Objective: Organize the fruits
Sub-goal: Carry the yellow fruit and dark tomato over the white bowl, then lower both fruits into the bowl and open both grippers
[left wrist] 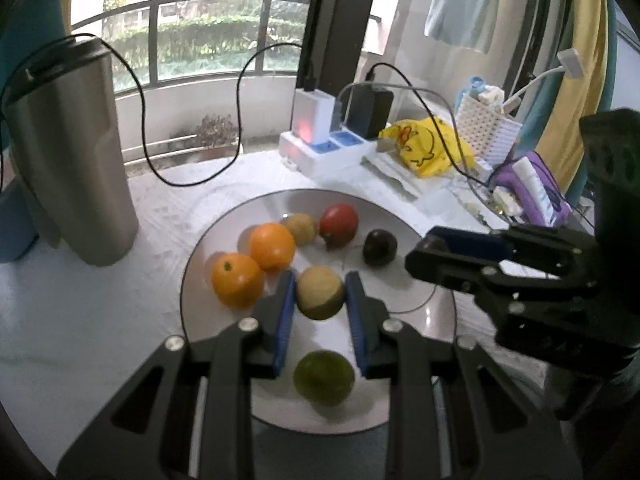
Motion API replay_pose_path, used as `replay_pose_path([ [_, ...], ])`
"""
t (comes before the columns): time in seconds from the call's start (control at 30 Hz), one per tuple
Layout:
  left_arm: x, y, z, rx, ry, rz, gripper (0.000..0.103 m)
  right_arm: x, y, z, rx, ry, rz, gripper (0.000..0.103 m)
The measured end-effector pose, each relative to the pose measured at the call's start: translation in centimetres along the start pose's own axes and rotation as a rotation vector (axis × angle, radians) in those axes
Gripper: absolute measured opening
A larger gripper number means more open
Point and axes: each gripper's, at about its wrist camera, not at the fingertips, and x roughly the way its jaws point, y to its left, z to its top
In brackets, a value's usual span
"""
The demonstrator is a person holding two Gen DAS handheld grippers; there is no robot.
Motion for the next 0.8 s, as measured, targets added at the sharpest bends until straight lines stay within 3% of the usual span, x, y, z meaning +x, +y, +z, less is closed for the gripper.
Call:
replay_pose_path([
  [0.37,1.7,0.1,-0.5,-0.006,0.049,0.004,0.026,2.3,-0.2,-0.6,0.001,0.042,0.001,0.031],
  [0.7,1.5,0.1,-0.3,-0.016,0.052,0.016,0.027,2.8,0.1,-0.6,-0.014,0.058,-0.012,0.031],
  [0.8,0.9,0.0,-0.3,-0.016,0.042,0.02,0.028,2.7,0.2,-0.6,-0.012,0.061,-0.016,0.035],
])
